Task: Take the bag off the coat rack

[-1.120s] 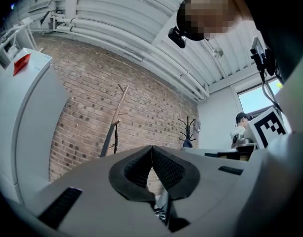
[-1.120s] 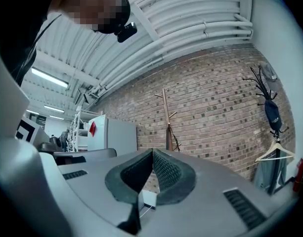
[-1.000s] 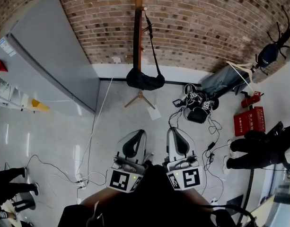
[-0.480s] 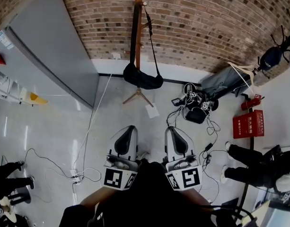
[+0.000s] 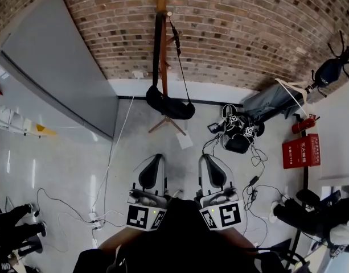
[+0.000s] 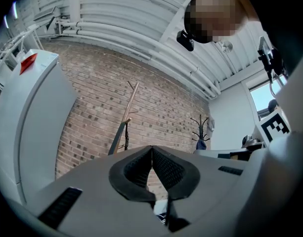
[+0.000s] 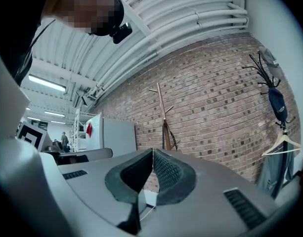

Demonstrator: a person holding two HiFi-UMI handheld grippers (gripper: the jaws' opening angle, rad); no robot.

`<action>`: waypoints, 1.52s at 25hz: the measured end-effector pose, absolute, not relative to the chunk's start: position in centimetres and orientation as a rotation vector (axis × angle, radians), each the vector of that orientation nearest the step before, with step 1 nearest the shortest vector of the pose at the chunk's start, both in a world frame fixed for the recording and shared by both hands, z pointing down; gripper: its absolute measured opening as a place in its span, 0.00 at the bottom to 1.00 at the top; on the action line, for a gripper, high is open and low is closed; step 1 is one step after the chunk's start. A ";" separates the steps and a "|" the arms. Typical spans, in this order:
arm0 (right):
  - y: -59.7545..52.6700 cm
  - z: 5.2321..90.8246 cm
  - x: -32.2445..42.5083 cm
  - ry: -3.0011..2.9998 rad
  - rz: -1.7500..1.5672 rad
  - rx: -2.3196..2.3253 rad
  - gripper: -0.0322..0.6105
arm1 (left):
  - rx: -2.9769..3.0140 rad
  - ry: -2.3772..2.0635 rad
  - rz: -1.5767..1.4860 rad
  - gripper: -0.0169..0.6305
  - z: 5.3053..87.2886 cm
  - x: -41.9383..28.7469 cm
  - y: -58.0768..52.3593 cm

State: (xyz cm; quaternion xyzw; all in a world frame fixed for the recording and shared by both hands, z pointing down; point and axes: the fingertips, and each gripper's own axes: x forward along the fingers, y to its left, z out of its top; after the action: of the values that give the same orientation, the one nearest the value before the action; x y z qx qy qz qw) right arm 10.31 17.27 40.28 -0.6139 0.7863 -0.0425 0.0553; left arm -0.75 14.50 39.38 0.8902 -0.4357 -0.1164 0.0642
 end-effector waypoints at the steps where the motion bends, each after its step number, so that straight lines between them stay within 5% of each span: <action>1: 16.6 40.0 10.5 2.377 -0.117 -1.874 0.08 | 2.695 -1.303 -0.353 0.05 39.2 -0.5 13.8; 38: -13.4 37.7 5.7 2.512 -0.091 -1.769 0.08 | 2.734 -1.200 -0.393 0.05 37.5 -1.2 -12.3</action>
State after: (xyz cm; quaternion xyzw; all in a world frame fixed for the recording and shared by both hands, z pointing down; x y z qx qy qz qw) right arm 5.74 -13.35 37.67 -0.5753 0.8167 -0.0295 0.0341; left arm -1.17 -12.32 37.53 0.9060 -0.3975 -0.1302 0.0649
